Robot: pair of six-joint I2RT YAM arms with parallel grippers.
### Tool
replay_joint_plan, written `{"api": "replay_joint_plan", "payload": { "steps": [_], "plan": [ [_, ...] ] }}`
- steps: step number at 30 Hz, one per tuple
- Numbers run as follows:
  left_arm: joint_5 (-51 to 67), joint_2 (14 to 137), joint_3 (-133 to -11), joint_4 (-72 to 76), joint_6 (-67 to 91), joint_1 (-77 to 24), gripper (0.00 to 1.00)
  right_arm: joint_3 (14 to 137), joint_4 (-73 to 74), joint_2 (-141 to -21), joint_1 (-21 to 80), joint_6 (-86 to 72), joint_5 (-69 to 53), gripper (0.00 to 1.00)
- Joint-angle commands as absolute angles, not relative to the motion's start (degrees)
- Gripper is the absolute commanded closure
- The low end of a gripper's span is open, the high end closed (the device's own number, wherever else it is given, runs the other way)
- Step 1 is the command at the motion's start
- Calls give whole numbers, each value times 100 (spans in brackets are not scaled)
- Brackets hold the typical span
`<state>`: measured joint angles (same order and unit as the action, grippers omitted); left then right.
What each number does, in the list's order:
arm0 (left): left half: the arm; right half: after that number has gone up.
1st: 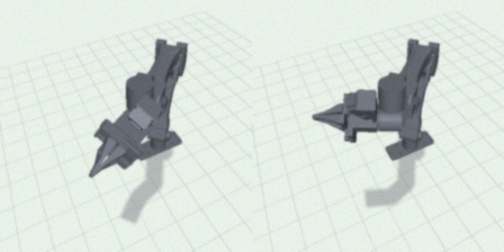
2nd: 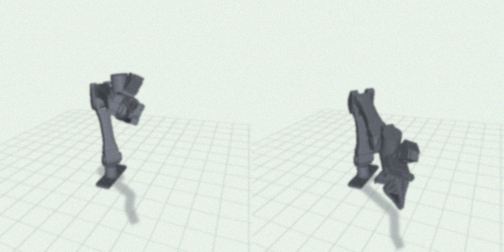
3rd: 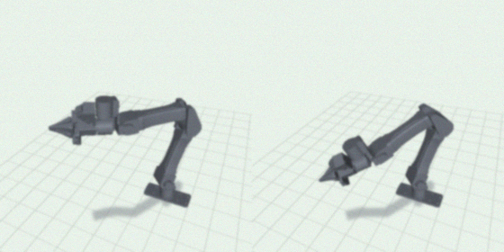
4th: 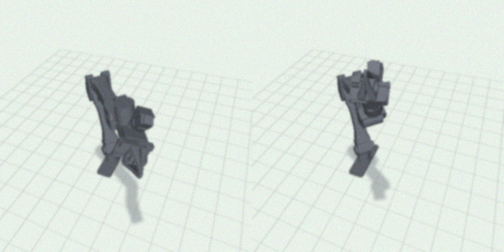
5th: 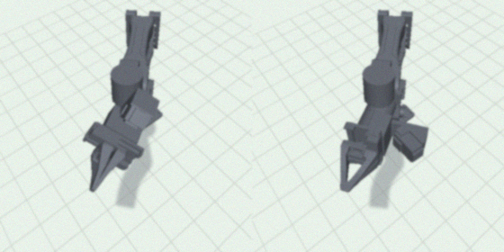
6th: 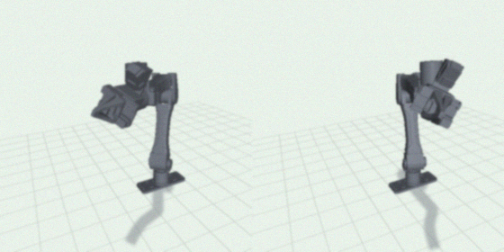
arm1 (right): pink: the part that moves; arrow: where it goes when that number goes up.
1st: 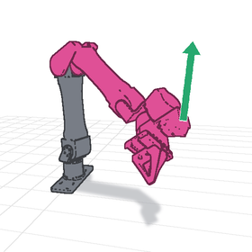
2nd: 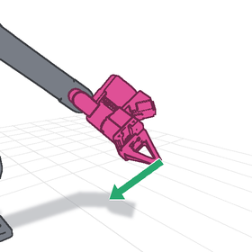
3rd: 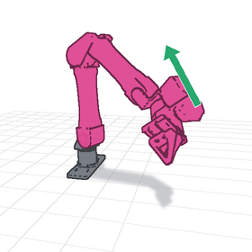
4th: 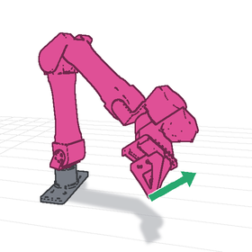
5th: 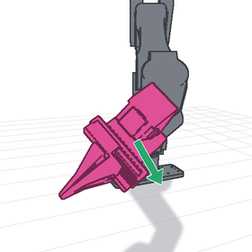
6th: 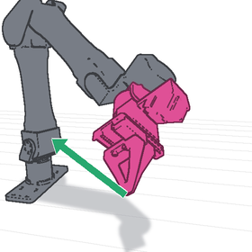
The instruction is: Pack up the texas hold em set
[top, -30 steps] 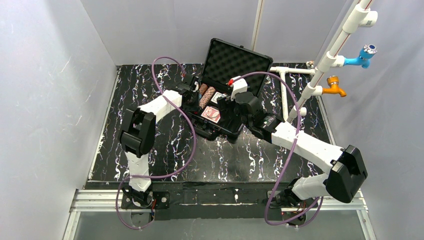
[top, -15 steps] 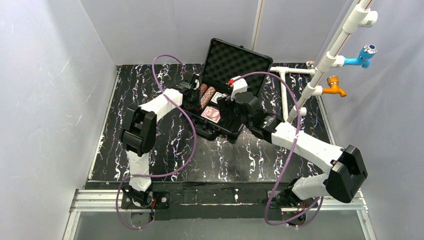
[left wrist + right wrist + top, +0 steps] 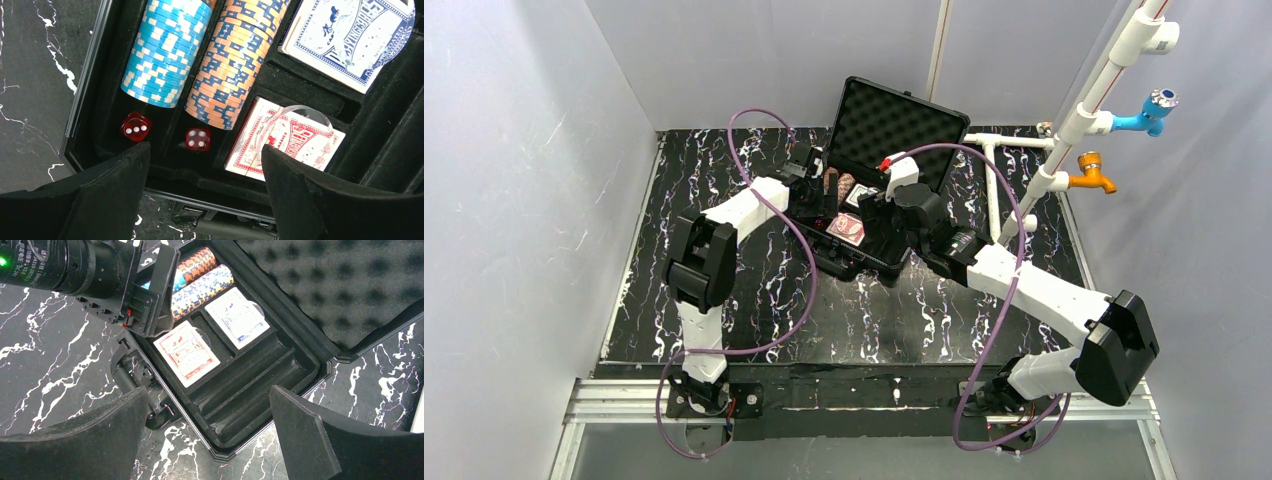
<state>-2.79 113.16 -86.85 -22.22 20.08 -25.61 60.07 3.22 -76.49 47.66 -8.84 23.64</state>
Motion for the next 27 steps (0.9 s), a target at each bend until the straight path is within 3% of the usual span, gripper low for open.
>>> {"api": "replay_joint_plan", "payload": {
  "steps": [1,10,21,27],
  "plan": [
    [-362,10739,-8720,-2251,1874,-2540,17,5962,53,-7634,4781,-907,2416,2],
    [-833,9596,-8638,-2795,1481,-2541,2,5983,53,-7633,4781,-888,2435,2],
    [-1784,7963,-7946,-3144,805,-2540,2,6147,155,-7726,4781,-909,2247,2],
    [-2312,6949,-6940,-2554,565,-2533,2,6425,377,-7899,4781,-973,2193,2]
  ]
}}
